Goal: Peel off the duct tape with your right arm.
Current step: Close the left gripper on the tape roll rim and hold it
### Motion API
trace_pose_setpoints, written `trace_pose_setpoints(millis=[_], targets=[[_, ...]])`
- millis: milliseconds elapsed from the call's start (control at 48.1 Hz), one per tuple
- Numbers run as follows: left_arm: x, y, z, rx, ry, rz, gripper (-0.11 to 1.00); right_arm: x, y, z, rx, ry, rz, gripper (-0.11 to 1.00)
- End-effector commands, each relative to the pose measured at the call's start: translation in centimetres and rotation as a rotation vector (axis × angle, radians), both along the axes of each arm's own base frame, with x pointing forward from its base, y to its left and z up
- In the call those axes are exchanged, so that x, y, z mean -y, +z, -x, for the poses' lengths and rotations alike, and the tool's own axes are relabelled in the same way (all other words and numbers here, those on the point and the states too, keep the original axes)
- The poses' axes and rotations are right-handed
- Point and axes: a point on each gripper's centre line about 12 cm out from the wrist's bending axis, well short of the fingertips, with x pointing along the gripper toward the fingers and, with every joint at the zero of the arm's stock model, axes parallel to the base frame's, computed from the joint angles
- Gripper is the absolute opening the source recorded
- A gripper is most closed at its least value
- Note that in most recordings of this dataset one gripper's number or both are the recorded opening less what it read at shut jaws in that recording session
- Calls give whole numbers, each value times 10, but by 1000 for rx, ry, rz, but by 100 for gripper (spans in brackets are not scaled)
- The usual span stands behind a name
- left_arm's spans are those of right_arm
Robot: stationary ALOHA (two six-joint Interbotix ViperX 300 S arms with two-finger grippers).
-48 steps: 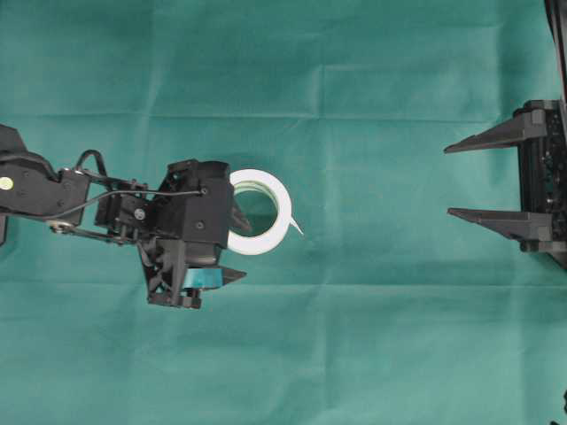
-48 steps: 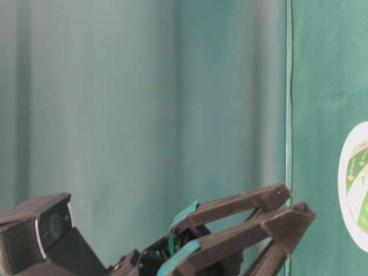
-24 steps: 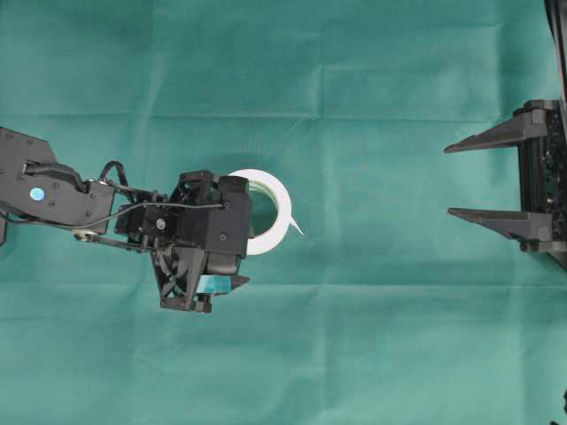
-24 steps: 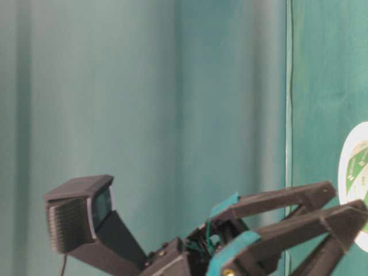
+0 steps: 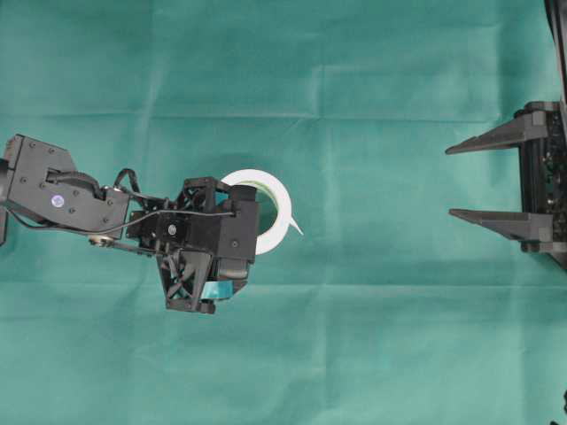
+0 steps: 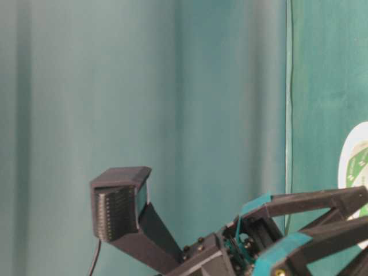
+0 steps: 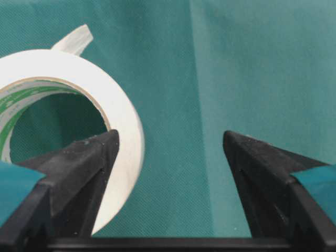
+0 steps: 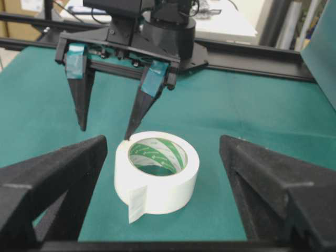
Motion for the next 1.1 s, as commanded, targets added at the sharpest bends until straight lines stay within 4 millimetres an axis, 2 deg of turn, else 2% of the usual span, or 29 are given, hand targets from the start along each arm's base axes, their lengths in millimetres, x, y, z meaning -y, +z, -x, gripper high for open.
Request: trace_pose_setpoints(millis=[0,229,582,874,1082], targets=[[0,5,-2,17,-1,2,89,0,5,-1,18,2,1,83],[-8,-8,0,-18,21,-2,90,0,5,-1,23,2,1,83],[-14,-11,-1,-21,33,-6,91,0,2,1,38,3,0,83],[-14,-32,-6,-48,35,-9,91,0,1,1,35,3,-1,83],[-13,-40,-7,-54,32,-11,90,0,-1,2,32,3,0,83]])
